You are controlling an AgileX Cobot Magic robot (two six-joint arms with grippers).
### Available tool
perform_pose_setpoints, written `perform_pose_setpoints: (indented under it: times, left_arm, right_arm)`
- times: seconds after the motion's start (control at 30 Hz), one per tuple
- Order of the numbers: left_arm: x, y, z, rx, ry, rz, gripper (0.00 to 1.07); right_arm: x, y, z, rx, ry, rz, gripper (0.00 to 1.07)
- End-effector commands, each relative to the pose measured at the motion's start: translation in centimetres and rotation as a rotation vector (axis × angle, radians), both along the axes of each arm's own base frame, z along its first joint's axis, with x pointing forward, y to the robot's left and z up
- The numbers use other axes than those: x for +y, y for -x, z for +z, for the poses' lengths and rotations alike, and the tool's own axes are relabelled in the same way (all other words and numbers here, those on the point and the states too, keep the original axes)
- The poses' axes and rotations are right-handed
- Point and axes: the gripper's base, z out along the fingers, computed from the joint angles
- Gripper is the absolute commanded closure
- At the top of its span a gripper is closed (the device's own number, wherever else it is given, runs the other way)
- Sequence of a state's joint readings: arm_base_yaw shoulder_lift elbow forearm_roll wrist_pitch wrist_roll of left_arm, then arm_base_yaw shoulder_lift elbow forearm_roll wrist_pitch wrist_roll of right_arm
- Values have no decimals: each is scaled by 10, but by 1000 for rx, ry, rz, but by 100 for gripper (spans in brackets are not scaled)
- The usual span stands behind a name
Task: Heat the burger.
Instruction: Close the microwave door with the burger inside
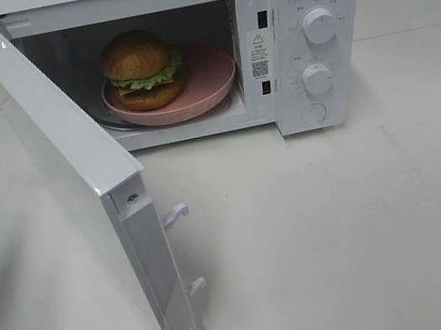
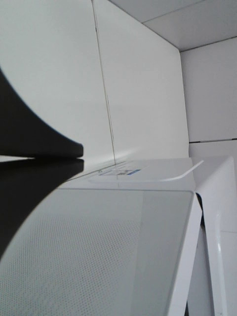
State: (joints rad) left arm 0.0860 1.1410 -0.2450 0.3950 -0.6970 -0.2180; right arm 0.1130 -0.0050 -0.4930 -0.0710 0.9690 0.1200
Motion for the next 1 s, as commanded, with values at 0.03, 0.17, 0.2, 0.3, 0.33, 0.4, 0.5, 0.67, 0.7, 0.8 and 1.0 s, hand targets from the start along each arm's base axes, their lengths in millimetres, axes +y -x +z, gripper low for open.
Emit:
perform_pose_setpoints:
  times: [0.03,0.17,0.2,0.3,0.33,0.4,0.5,0.67,0.7,0.8,1.0]
  left_arm:
    - [-6,-7,-6,-4,24,-47,107]
    - [-20,-13,-18,24,6,-123,107]
    - [-24,-14,-21,28,-4,-144,107]
    - [-33,-20,-31,50,-6,-162,107]
    - [-33,-20,-31,50,-6,-162,107]
    - [-44,-30,-40,70,6,-178,107]
    - [-54,-38,-42,66,10,-216,107]
    - [-68,-52,-43,59,10,-263,107]
    - [-68,-52,-43,59,10,-263,107]
    - [-76,-60,-42,52,11,-286,107]
    - [-99,-73,-47,60,29,-327,107]
  right_arm:
    - [0,4,0,-34,-10,-8,34]
    - [0,4,0,-34,-10,-8,34]
    - [0,4,0,-34,-10,-8,34]
    - [0,4,0,-34,-10,-8,34]
    - [0,4,0,-34,-10,-8,34]
    - [0,4,0,-34,-10,-8,34]
    - [0,4,0,-34,-10,-8,34]
    - [0,4,0,-34,-10,-8,34]
    - [0,4,0,-34,-10,-8,34]
    - [0,4,0,-34,-10,-8,34]
    - [0,4,0,-34,-10,-8,34]
